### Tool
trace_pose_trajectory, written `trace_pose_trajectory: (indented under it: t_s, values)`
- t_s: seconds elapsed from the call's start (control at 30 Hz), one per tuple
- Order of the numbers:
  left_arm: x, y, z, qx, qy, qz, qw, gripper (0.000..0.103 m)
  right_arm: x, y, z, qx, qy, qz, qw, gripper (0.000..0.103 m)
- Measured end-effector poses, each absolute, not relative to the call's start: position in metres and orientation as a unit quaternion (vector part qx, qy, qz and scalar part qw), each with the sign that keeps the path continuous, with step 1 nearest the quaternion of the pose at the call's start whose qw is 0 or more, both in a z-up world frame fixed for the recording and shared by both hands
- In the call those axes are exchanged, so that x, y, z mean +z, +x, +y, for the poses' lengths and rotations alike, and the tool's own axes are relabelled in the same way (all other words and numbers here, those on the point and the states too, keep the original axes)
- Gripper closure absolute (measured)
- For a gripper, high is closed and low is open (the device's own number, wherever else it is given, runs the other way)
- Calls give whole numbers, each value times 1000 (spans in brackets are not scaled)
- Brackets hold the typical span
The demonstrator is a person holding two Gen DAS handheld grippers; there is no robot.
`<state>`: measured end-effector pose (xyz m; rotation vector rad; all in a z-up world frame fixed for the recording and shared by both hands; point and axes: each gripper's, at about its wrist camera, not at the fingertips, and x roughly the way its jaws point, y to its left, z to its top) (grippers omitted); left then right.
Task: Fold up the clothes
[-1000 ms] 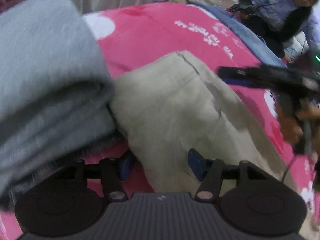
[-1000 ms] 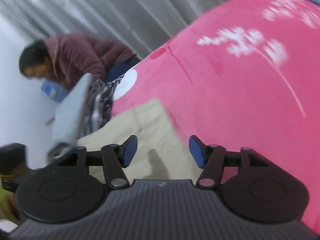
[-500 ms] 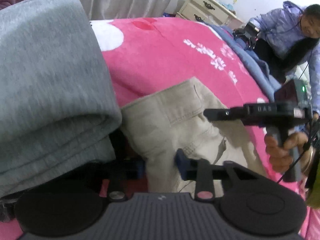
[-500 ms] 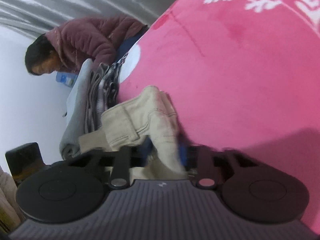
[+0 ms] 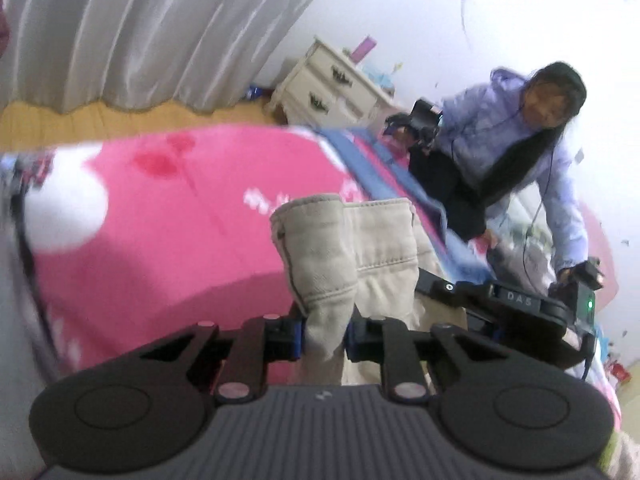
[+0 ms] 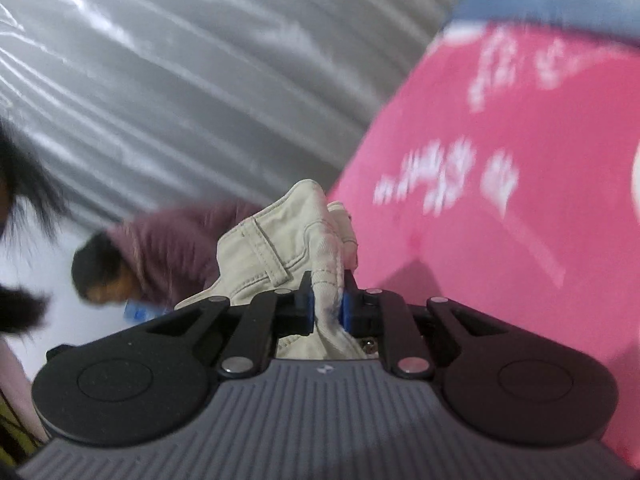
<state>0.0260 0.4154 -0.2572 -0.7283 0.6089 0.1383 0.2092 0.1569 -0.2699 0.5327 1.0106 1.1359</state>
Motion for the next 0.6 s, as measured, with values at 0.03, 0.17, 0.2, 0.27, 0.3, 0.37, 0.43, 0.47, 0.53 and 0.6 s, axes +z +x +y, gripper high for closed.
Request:
trace_pose_trajectory:
  t_s: [0.03, 0.17, 0.2, 0.27, 0.3, 0.37, 0.43, 0.47, 0.53, 0.6]
  values:
    - [-260, 28, 423, 78, -339, 294, 890, 84, -268, 217, 163, 510, 240, 441, 698, 93]
    - [-283, 40, 447, 134, -275, 351, 885, 77, -280, 230, 222, 537, 164, 425, 711, 93]
    - [-295, 47, 452, 155, -261, 389, 870, 72, -288, 231, 241, 541, 127, 424, 715, 92]
    - [-300, 47, 458, 181, -254, 406, 859, 69, -313, 228, 278, 523, 33, 436, 731, 85]
    - [-301, 46, 460, 194, -252, 410, 855, 67, -322, 226, 287, 512, 14, 440, 737, 81]
    - [-291, 37, 460, 217, -243, 398, 858, 64, -327, 226, 291, 501, 20, 438, 746, 75]
    - [-280, 30, 461, 228, -245, 387, 859, 64, -312, 228, 276, 481, 53, 434, 760, 75]
    - [-274, 27, 463, 231, -251, 382, 859, 63, -300, 227, 261, 468, 71, 425, 771, 74]
    - [-265, 26, 461, 218, -252, 371, 867, 62, -271, 219, 224, 441, 105, 398, 797, 73]
    - [-257, 26, 456, 197, -249, 364, 876, 61, -248, 204, 184, 408, 121, 385, 819, 73]
